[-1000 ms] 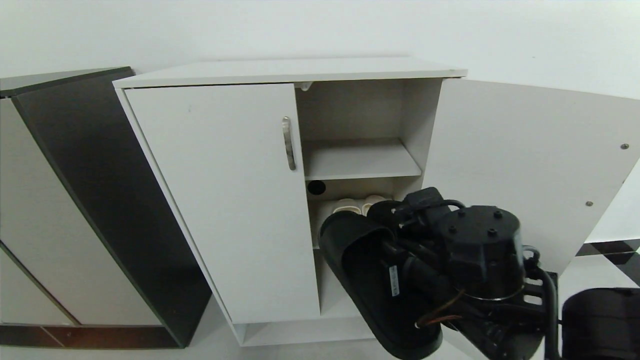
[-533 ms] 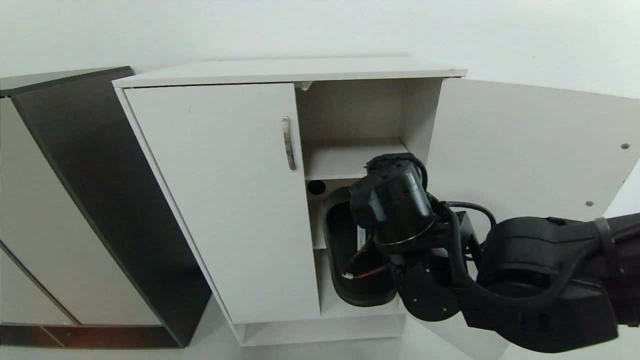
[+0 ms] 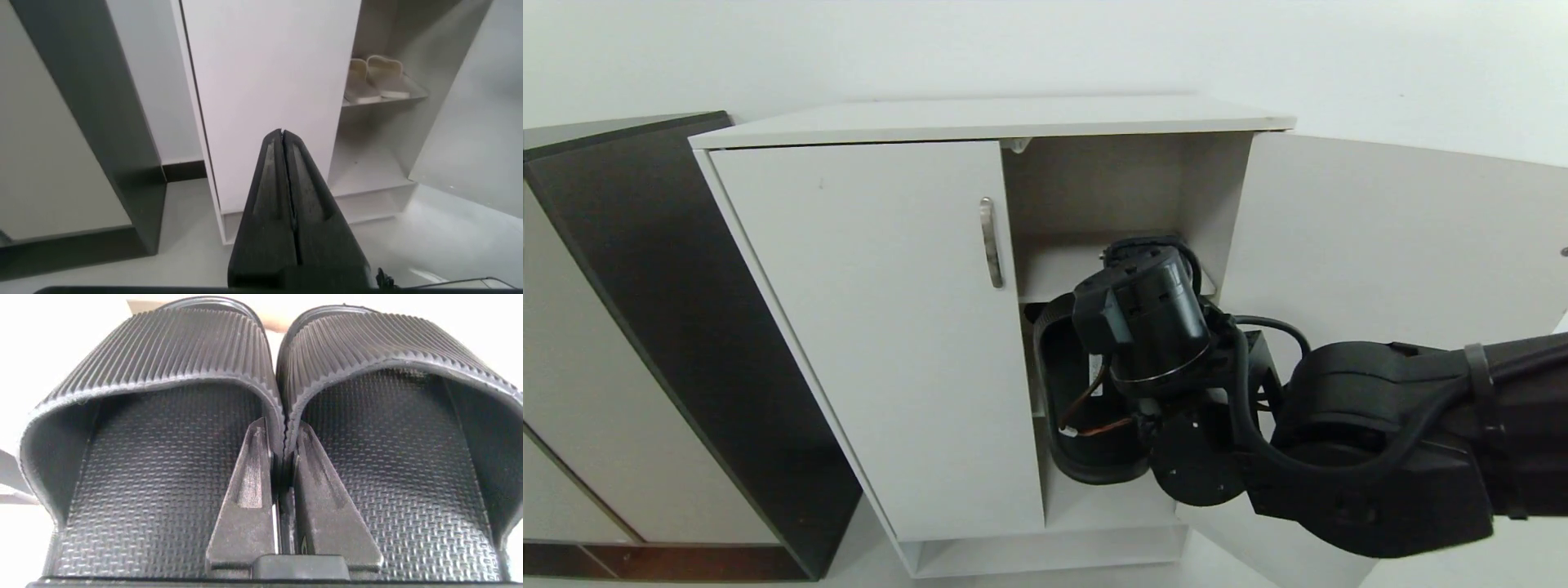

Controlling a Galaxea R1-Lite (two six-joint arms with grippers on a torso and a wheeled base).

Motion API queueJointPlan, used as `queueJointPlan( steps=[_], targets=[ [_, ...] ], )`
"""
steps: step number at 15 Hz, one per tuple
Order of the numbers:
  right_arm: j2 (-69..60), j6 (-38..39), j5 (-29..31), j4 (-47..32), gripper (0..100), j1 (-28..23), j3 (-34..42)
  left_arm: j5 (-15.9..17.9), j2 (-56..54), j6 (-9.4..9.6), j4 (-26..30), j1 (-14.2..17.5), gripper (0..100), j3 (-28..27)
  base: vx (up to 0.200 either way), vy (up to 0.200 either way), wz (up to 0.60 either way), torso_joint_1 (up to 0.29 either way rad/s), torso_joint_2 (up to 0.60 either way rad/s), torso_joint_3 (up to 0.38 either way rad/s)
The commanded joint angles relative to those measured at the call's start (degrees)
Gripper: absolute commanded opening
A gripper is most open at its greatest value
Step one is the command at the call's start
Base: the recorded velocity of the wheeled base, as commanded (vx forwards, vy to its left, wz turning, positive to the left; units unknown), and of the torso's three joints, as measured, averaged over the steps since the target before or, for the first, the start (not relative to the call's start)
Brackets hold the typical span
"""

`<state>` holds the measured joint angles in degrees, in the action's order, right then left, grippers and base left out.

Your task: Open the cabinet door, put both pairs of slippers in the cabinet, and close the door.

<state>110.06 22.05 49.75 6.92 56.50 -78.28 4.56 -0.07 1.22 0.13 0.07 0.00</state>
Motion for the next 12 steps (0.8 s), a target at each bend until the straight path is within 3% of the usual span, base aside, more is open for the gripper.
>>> queueJointPlan(
  steps=[1,12],
  targets=[
    [0.16,-0.08,0.0,0.02,0,-0.78,-0.12,0.01,0.07,0.01,-0.05,0.01,0,0.0,0.2,0.0,0.0,0.002,0.0,0.002],
    [2.71,-1.75,0.0,2.92,0,-1.92,-0.47,0.01,0.07,0.01,0.04,0.01,0,0.0,0.2,0.0,0.0,0.002,0.0,0.003]
  ],
)
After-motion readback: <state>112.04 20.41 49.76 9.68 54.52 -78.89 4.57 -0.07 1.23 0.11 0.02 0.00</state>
